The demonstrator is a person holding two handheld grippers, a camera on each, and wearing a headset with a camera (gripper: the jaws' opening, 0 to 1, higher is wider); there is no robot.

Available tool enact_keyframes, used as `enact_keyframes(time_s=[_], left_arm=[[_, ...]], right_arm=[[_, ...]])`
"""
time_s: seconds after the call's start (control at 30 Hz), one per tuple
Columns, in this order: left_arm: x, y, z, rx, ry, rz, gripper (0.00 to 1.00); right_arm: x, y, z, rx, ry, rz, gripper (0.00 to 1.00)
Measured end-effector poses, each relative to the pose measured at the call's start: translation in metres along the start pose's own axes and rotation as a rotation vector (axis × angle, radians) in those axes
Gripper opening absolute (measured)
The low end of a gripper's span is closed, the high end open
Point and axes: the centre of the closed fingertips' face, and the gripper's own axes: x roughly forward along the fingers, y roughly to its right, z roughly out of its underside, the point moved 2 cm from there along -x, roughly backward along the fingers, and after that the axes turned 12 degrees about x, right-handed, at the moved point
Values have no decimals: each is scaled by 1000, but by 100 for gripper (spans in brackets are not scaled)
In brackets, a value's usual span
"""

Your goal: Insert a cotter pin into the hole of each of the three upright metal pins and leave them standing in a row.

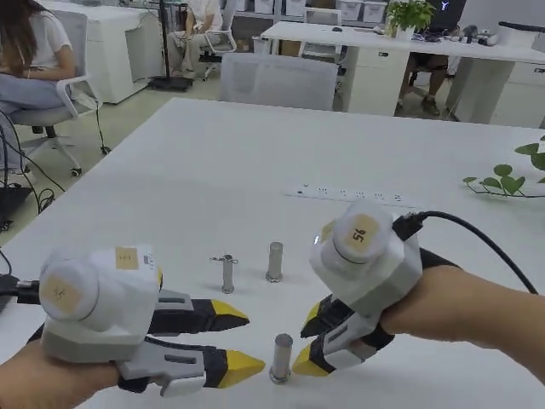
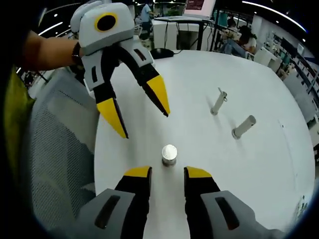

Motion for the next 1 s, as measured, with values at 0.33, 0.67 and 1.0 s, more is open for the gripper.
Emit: enact_keyframes(time_s=[0.33,0.67,1.0], left_arm=[[26,-5,2,17,-34,49,31],[25,-3,-2,2,-34,34,30],[13,5,-10,-12,-40,-19,31]], right_arm=[[-37,18,14,75,78,66,27],[-97,67,53,187,132,192,26],[-138,115,96,223,103,285,25]])
